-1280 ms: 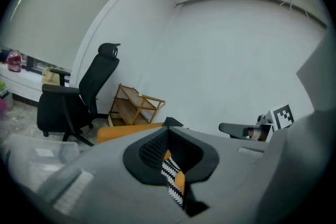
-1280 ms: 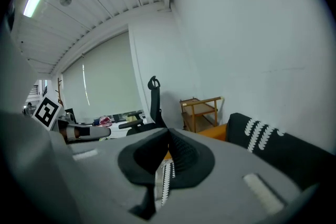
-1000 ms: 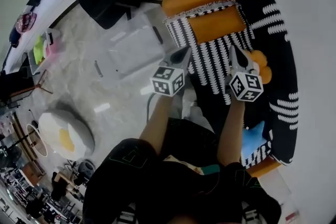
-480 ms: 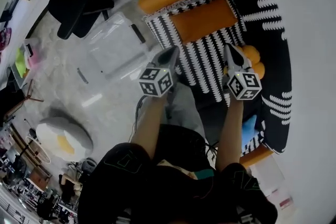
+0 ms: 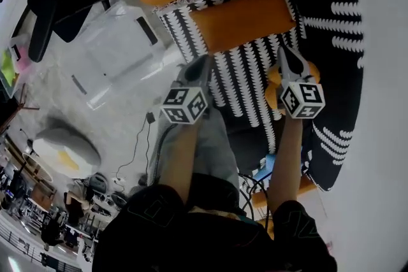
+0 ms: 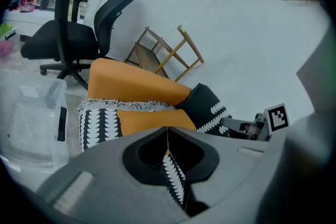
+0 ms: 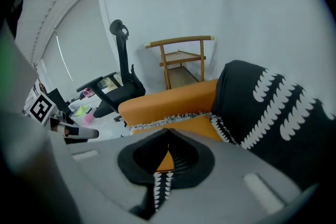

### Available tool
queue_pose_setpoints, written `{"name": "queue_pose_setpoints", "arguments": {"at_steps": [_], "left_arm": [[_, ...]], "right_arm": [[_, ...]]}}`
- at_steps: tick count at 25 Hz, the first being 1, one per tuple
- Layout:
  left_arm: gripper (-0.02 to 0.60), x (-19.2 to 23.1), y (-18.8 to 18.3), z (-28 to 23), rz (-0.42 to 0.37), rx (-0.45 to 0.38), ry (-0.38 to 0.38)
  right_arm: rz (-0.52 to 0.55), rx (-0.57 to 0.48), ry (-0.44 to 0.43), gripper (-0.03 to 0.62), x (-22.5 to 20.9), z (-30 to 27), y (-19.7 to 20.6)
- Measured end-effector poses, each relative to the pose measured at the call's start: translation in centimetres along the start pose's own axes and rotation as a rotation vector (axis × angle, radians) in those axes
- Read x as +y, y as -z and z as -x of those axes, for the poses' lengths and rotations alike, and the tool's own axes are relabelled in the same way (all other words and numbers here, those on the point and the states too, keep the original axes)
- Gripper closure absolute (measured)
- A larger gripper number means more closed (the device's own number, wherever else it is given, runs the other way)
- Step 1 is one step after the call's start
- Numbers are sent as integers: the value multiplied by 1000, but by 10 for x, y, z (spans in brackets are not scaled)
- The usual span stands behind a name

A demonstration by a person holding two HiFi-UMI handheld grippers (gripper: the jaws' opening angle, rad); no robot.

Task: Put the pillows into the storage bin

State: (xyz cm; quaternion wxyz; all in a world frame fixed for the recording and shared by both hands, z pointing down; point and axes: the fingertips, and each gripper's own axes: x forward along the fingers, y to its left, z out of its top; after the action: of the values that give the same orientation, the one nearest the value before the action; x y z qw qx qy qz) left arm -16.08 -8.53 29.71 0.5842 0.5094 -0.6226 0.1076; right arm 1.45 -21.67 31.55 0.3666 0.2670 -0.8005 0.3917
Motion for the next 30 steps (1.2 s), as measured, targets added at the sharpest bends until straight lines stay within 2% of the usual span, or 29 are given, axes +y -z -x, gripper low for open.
{"name": "queue_pose_setpoints", "arguments": {"at_steps": [2,3,4,5,6,8,10,12,16,19,22,26,30], "left_arm": [[569,6,6,-17,12,-6,-17],[569,12,8,-25,10,-9,-28],[569,20,12,-33,8,-9,-38],[561,28,17,-42,10,-3,-46],[536,35,25,-50,17,9,-49],[349,43,40,-64,36,39,-43],[324,45,44,-72,35,42,-46],[301,48,40,-78,22,30,-64],[251,60,47,-94,15,48,-80],[220,64,64,-109,32,85,-63],[212,64,75,-119,37,98,-49],[213,66,80,-130,13,120,-64],[228,77,87,-143,-56,195,-134]], "right_arm": [[16,28,-29,592,-9,-16,4],[17,44,-51,566,-12,-25,7],[17,61,-71,501,-14,-34,12],[19,78,-85,474,-18,-44,18],[26,91,-90,463,-23,-52,25],[45,109,-83,432,-36,-65,33],[58,131,-80,375,-51,-76,36],[85,173,-91,262,-61,-87,38],[173,226,-76,213,-85,-110,43],[182,229,-60,191,-107,-125,47],[186,244,-99,153,-118,-138,54],[113,244,-181,143,-120,-153,65],[80,164,-198,156,-113,-157,72]]}}
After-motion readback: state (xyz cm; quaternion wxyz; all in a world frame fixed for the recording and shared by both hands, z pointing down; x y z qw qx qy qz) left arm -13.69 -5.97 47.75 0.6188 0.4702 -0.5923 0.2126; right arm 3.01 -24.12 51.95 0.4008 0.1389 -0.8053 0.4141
